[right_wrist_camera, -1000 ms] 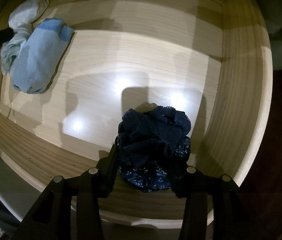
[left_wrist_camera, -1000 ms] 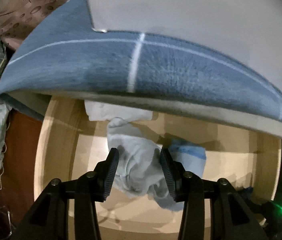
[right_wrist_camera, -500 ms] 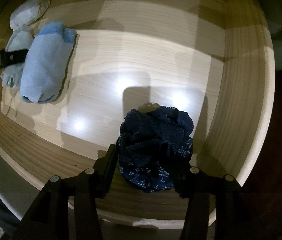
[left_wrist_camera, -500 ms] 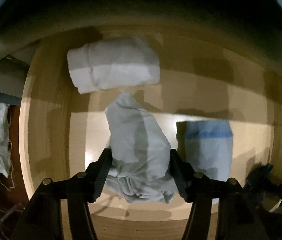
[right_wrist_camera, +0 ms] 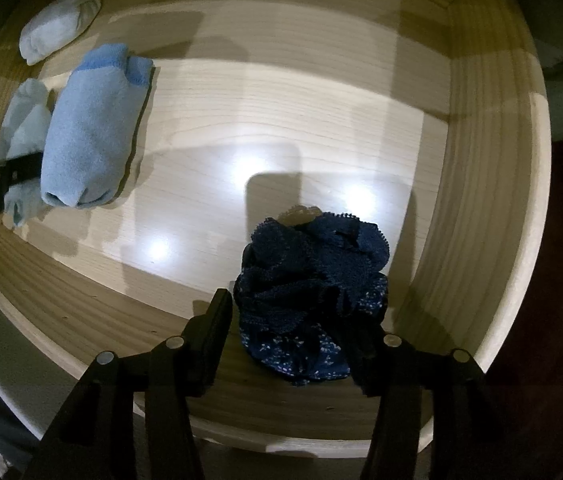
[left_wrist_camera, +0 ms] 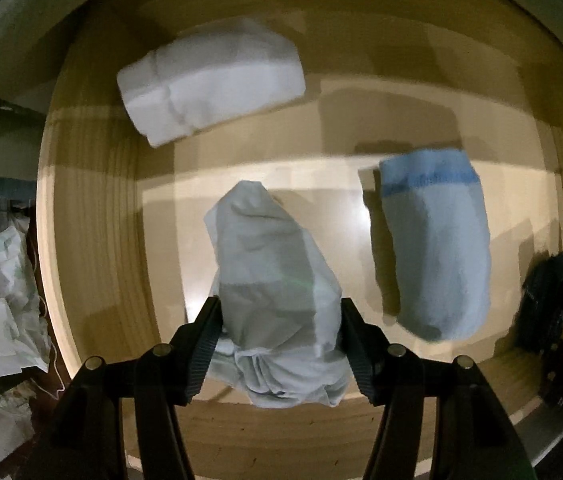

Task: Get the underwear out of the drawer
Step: 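Carry the white crumpled underwear over the white box with the left tool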

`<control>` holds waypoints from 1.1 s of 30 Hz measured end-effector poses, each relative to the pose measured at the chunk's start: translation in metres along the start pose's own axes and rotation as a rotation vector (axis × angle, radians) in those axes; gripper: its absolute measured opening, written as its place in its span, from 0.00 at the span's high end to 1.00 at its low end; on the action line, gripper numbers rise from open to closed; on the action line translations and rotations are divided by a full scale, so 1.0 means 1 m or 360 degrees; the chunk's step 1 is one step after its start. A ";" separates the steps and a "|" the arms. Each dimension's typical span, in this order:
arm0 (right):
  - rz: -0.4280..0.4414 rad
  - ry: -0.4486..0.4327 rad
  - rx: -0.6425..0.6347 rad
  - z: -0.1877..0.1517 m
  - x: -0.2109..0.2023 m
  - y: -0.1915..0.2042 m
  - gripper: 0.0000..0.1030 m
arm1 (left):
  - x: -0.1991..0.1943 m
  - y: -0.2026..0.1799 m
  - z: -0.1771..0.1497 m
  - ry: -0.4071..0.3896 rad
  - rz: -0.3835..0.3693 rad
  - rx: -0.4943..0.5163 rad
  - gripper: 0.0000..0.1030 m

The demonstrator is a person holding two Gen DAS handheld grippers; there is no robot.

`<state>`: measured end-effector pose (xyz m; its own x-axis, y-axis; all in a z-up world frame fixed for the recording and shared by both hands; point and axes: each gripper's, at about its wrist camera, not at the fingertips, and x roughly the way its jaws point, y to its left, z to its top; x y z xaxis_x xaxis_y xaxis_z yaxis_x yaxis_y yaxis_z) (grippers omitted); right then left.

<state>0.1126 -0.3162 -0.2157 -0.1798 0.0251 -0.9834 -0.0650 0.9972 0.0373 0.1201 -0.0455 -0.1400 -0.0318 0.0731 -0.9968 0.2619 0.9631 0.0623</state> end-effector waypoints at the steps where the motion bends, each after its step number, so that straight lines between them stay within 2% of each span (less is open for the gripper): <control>1: 0.0004 -0.0002 0.0007 0.000 0.000 0.000 0.50 | 0.002 -0.002 0.002 0.0005 -0.0002 0.0006 0.41; 5: 0.0000 -0.0001 0.0011 -0.001 0.001 -0.001 0.50 | 0.005 -0.001 -0.001 0.0033 -0.0021 0.0006 0.41; 11: -0.0017 0.0000 0.0021 0.000 0.003 0.001 0.50 | 0.003 0.022 -0.005 0.0053 -0.0040 -0.0015 0.43; 14: -0.0017 0.0000 0.0027 -0.001 0.004 0.002 0.50 | 0.002 0.021 -0.008 0.0047 -0.0018 -0.0001 0.46; 17: -0.0017 0.0001 0.0036 0.000 0.004 0.001 0.50 | -0.002 0.004 -0.005 0.0036 -0.0004 -0.0002 0.50; 25: -0.0060 0.0035 0.0053 -0.002 0.006 0.002 0.47 | -0.009 0.001 -0.004 -0.0009 0.0001 -0.0032 0.60; 33: -0.0075 0.0042 0.0071 -0.004 0.007 0.004 0.46 | -0.028 0.003 -0.007 -0.0056 -0.0046 -0.0064 0.63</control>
<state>0.1074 -0.3128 -0.2217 -0.2031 -0.0231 -0.9789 -0.0305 0.9994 -0.0172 0.1148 -0.0430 -0.1118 -0.0045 0.0363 -0.9993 0.2222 0.9744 0.0344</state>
